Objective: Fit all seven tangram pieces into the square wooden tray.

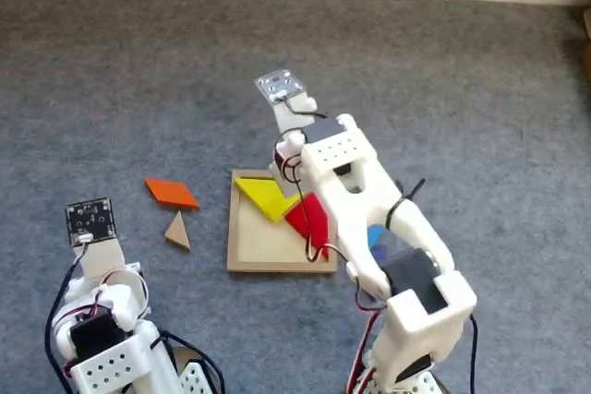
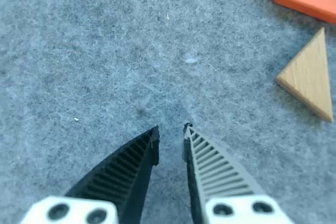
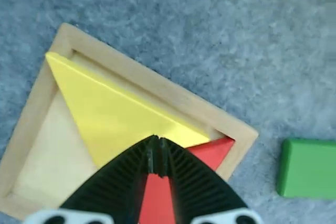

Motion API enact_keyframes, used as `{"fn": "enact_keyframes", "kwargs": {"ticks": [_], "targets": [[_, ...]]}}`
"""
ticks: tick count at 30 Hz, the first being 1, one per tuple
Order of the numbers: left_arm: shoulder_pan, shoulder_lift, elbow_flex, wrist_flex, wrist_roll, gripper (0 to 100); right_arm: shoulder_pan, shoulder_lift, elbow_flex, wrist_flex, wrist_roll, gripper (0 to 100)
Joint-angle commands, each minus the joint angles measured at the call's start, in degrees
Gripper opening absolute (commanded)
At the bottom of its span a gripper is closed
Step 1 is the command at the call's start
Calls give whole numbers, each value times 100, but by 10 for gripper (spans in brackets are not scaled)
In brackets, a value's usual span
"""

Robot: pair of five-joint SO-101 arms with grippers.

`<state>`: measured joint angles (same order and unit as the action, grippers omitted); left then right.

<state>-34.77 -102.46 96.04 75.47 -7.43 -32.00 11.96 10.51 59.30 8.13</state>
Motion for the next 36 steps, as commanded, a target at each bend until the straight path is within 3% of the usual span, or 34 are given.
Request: {"fn": "enact_keyframes", "kwargs": {"ticks": [1, 15, 22, 36], "targets": [[-66, -180, 110, 44, 26, 91, -127, -127, -48, -189, -35, 4], [-57, -180, 110, 44, 26, 91, -215, 505, -40, -145, 0, 4], [-57, -180, 110, 44, 26, 91, 101, 523, -31, -145, 659, 4], [-57, -180, 110, 44, 26, 91, 462, 488, -31, -145, 923, 4]]}}
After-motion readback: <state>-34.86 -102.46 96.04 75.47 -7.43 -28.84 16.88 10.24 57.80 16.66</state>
